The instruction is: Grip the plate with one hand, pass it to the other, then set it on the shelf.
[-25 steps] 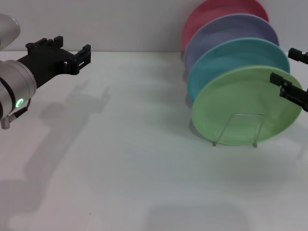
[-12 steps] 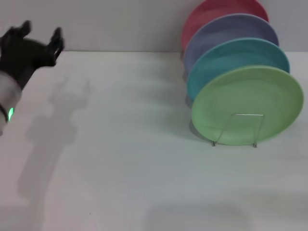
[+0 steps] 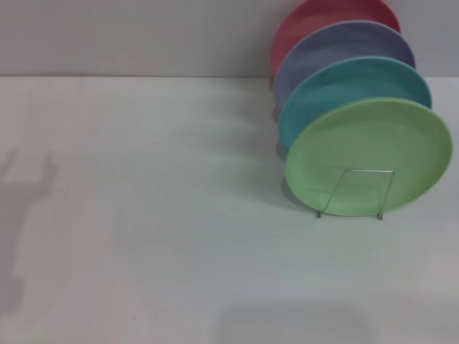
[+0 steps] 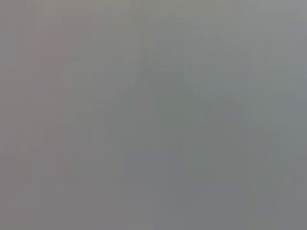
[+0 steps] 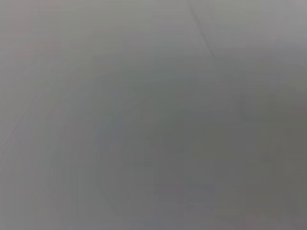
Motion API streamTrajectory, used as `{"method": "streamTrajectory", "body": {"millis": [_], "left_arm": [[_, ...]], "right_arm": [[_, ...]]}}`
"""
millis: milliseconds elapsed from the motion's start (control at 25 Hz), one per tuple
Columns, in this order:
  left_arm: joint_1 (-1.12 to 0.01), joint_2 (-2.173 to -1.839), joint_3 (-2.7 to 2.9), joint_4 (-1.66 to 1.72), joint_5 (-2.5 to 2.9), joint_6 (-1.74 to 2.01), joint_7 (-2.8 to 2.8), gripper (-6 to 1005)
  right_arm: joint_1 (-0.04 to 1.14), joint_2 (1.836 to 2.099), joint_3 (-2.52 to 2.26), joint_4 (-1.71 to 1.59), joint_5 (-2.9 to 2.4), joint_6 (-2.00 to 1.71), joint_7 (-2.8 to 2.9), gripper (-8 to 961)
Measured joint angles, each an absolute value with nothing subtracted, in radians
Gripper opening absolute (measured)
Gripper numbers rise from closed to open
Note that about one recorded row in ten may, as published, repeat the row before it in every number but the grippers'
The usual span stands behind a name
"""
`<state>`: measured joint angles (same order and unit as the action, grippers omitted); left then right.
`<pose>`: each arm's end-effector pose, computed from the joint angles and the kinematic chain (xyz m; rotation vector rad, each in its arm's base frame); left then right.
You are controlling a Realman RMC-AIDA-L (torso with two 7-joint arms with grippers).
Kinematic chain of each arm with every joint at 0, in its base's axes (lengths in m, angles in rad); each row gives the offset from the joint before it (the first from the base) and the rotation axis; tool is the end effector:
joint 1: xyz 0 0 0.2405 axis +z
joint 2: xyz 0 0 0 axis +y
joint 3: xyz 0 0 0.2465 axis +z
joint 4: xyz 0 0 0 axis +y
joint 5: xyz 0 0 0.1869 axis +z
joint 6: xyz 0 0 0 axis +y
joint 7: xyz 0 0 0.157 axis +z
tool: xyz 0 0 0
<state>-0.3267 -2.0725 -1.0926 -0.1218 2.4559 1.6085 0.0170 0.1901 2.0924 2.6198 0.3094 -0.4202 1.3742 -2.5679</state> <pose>-0.2966 0.2824 0.0625 -1.3519 -0.1393 -0.7515 0.3903 0.2322 0.1590 -0.8661 0.5315 0.8667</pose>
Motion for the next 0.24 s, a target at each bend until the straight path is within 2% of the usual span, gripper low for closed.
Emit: {"method": "streamTrajectory", "body": {"millis": [240], "left_arm": [[-0.306, -2.074, -1.139, -0.131, 2.456, 1.519, 0.010, 648]], "right_arm": [[0.201, 2.092, 2.613, 0.292, -0.419, 1.328, -2.620, 611]]}}
